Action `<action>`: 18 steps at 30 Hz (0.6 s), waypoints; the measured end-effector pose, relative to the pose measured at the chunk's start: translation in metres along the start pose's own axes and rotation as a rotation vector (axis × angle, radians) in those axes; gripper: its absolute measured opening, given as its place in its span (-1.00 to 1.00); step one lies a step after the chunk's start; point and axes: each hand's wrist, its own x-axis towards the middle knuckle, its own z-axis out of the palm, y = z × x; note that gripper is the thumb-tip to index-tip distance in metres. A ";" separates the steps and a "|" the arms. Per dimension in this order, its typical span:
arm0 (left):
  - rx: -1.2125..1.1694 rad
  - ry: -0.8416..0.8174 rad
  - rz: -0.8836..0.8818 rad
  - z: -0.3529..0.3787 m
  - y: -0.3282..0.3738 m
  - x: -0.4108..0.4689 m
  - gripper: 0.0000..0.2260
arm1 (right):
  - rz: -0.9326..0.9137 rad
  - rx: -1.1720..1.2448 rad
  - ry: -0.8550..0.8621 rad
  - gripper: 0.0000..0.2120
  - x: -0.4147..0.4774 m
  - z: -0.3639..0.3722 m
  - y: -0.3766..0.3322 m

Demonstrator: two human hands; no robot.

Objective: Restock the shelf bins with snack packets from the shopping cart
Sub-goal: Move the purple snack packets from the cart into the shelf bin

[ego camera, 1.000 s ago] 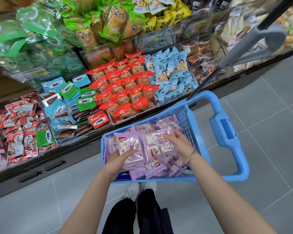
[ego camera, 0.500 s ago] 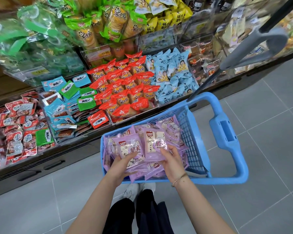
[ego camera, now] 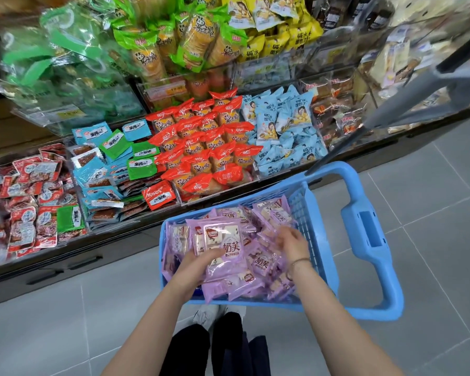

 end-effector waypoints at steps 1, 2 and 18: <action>-0.020 0.011 0.004 -0.003 -0.001 0.001 0.10 | 0.037 -0.038 0.094 -0.76 0.020 -0.005 -0.007; -0.047 0.026 0.006 -0.006 -0.003 0.001 0.06 | 0.083 -0.069 0.137 -0.71 0.037 -0.008 -0.011; -0.277 0.118 0.030 -0.040 -0.016 -0.012 -0.39 | 0.212 -0.095 0.055 -0.64 0.066 0.011 -0.014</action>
